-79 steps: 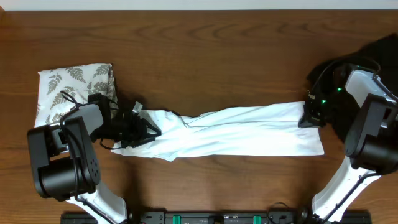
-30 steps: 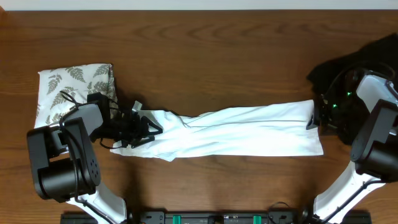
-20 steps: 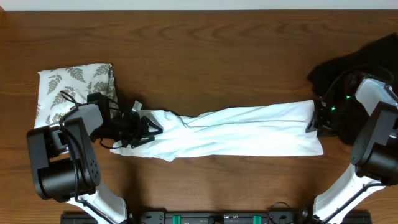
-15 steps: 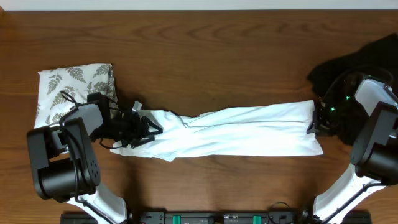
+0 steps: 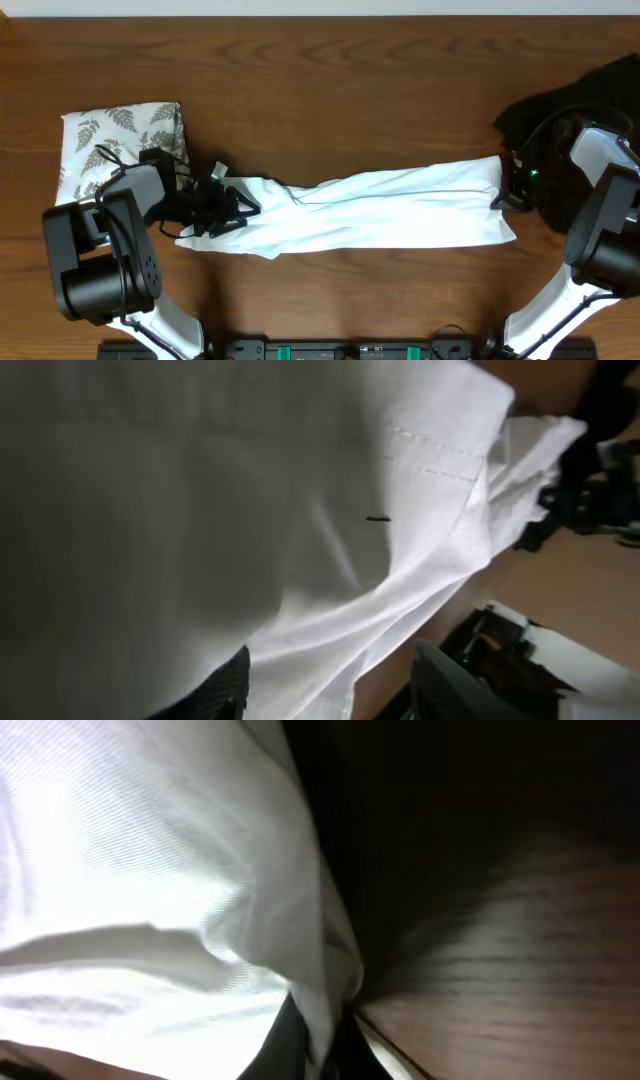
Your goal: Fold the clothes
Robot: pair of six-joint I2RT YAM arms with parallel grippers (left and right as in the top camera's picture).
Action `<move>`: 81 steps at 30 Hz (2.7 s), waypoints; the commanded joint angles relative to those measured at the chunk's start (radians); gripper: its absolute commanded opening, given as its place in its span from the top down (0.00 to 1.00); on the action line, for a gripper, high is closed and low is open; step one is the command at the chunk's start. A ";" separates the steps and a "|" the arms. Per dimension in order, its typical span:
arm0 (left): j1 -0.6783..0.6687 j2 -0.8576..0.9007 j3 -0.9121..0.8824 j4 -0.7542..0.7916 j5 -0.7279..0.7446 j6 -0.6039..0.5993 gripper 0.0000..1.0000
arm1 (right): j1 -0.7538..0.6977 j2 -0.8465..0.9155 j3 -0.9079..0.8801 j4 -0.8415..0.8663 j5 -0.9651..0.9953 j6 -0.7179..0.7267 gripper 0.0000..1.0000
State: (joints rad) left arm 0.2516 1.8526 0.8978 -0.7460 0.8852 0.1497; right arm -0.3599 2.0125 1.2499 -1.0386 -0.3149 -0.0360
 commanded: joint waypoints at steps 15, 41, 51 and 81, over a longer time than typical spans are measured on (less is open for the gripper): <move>0.011 -0.294 0.036 -0.023 -0.084 -0.021 0.02 | -0.022 -0.191 0.011 0.053 0.066 0.027 0.99; 0.011 -0.303 0.036 -0.024 -0.085 -0.025 0.02 | -0.005 -0.345 0.196 -0.089 0.257 0.036 0.99; 0.011 -0.303 0.036 -0.028 -0.085 -0.033 0.02 | 0.184 -0.345 0.196 -0.130 0.269 0.031 0.99; 0.011 -0.303 0.036 -0.035 -0.085 -0.032 0.02 | 0.675 -0.229 0.164 -0.155 0.315 0.044 0.99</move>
State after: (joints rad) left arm 0.2584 1.5612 0.9150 -0.7776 0.8043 0.1265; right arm 0.2905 1.7588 1.4239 -1.1950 -0.0055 0.0074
